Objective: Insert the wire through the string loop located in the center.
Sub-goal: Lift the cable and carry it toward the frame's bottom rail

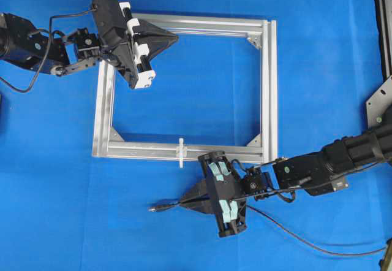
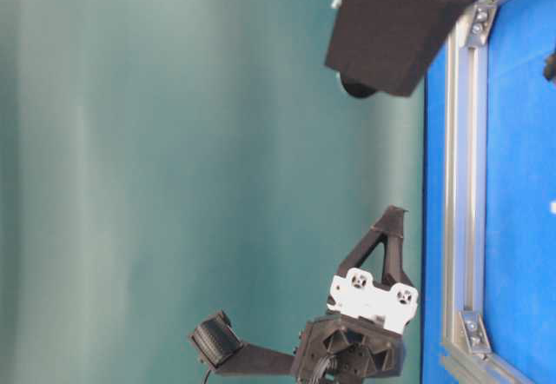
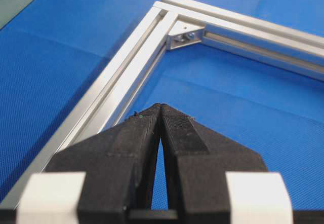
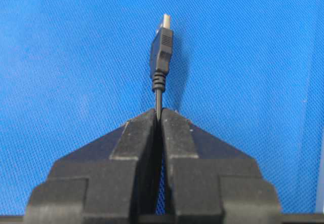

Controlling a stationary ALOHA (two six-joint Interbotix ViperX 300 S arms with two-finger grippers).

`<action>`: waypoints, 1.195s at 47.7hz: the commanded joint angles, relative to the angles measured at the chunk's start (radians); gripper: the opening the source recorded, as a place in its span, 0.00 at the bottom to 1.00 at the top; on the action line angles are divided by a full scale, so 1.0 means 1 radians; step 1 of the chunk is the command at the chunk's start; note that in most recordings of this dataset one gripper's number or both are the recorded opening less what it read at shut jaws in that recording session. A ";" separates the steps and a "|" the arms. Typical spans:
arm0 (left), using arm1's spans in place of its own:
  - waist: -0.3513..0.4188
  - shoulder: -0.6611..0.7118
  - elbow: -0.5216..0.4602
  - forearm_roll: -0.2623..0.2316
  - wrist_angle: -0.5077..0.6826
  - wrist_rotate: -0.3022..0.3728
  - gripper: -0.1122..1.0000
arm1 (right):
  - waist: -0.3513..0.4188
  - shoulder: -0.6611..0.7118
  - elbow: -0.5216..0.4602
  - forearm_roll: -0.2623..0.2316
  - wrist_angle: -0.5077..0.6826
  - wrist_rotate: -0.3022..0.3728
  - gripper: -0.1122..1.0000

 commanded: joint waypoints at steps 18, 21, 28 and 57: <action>0.002 -0.034 -0.008 0.003 -0.008 -0.002 0.10 | 0.014 -0.167 -0.012 0.000 0.101 0.008 0.07; 0.002 -0.035 -0.008 0.003 -0.008 -0.002 0.10 | 0.014 -0.201 -0.012 -0.002 0.137 0.002 0.07; 0.002 -0.034 -0.009 0.003 -0.009 -0.002 0.10 | 0.014 -0.256 -0.011 -0.002 0.189 -0.003 0.07; 0.002 -0.034 -0.014 0.003 -0.011 -0.002 0.10 | 0.015 -0.255 -0.009 -0.002 0.198 -0.005 0.07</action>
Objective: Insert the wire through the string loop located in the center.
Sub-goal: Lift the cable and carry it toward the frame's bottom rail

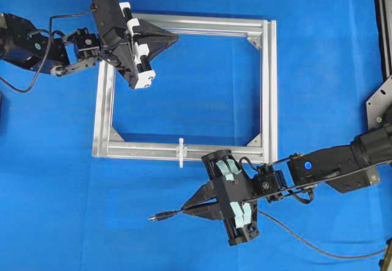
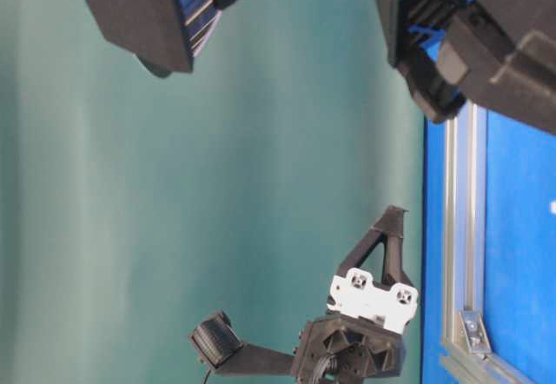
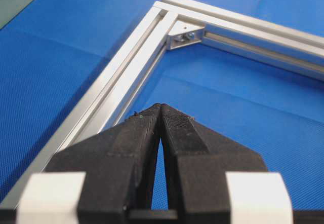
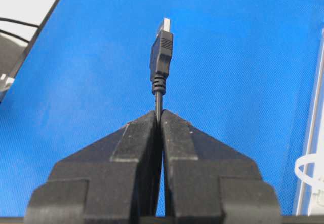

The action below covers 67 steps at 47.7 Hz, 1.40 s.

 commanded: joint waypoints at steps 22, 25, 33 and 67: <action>0.002 -0.034 -0.012 0.003 -0.012 -0.003 0.10 | 0.005 -0.032 -0.011 -0.002 -0.008 -0.002 0.07; 0.002 -0.034 -0.012 0.003 -0.012 -0.003 0.10 | 0.005 -0.032 -0.011 -0.002 -0.008 -0.002 0.07; 0.002 -0.034 -0.014 0.003 -0.012 -0.003 0.10 | 0.005 -0.031 -0.009 -0.002 -0.008 -0.002 0.07; 0.002 -0.034 -0.014 0.003 -0.012 -0.005 0.10 | 0.005 -0.074 0.066 0.003 -0.006 0.005 0.07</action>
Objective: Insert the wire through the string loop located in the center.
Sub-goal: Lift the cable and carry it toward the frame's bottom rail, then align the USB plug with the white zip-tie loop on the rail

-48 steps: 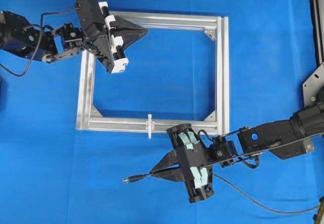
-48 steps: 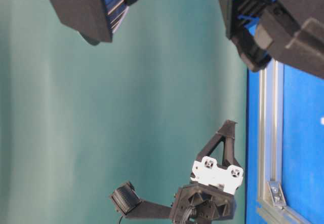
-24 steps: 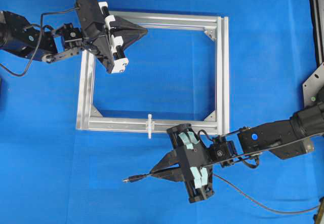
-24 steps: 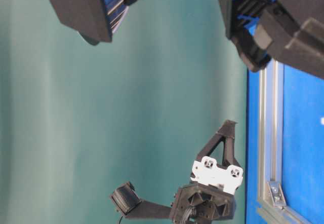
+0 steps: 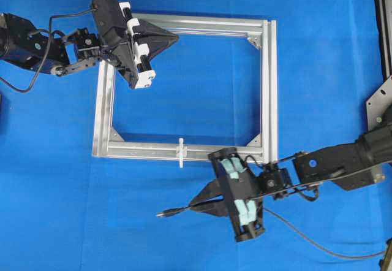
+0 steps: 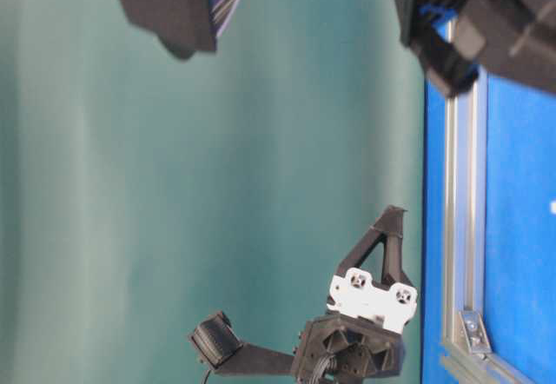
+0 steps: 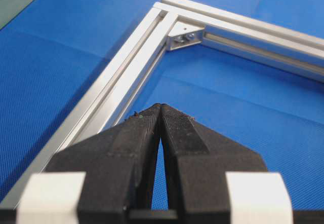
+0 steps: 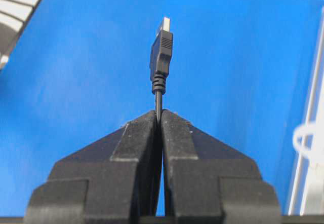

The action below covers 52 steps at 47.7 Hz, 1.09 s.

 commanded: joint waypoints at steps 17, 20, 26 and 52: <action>0.000 -0.034 -0.012 0.003 -0.011 0.000 0.10 | 0.005 -0.138 0.149 0.012 -0.003 0.008 0.07; 0.000 -0.034 -0.012 0.003 -0.011 0.000 0.10 | 0.006 -0.150 0.169 0.012 -0.006 0.012 0.07; 0.000 -0.035 -0.011 0.003 -0.011 0.000 0.10 | 0.005 -0.166 0.192 0.012 -0.008 0.012 0.07; 0.000 -0.034 -0.009 0.005 -0.011 0.000 0.10 | -0.100 -0.186 0.222 0.012 -0.046 -0.005 0.07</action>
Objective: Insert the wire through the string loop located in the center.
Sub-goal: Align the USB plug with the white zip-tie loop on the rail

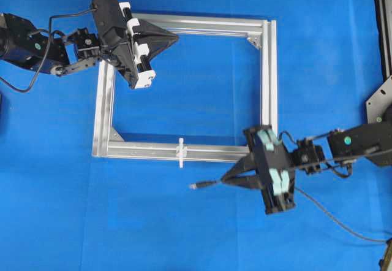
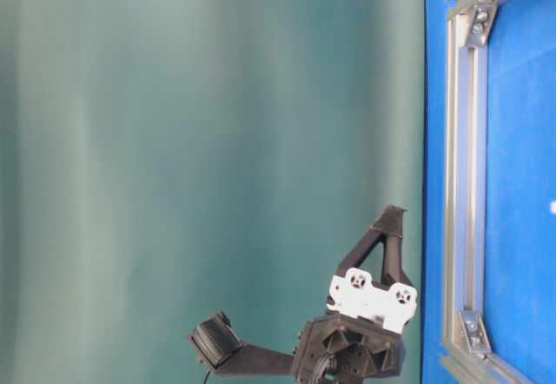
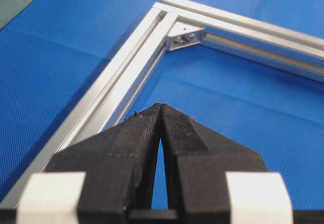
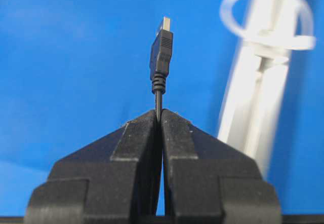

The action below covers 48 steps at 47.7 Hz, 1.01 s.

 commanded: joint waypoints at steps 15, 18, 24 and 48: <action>0.002 -0.034 -0.008 0.003 -0.011 0.000 0.10 | -0.091 -0.038 0.009 0.002 -0.046 -0.002 0.07; 0.002 -0.035 -0.008 0.003 -0.011 0.000 0.10 | -0.092 -0.038 0.009 0.002 -0.046 -0.002 0.07; 0.002 -0.034 -0.008 0.003 -0.011 0.000 0.10 | -0.092 -0.032 0.009 0.002 -0.044 -0.002 0.07; 0.002 -0.034 -0.012 0.003 -0.011 0.000 0.10 | -0.092 -0.025 0.003 0.002 -0.043 -0.002 0.07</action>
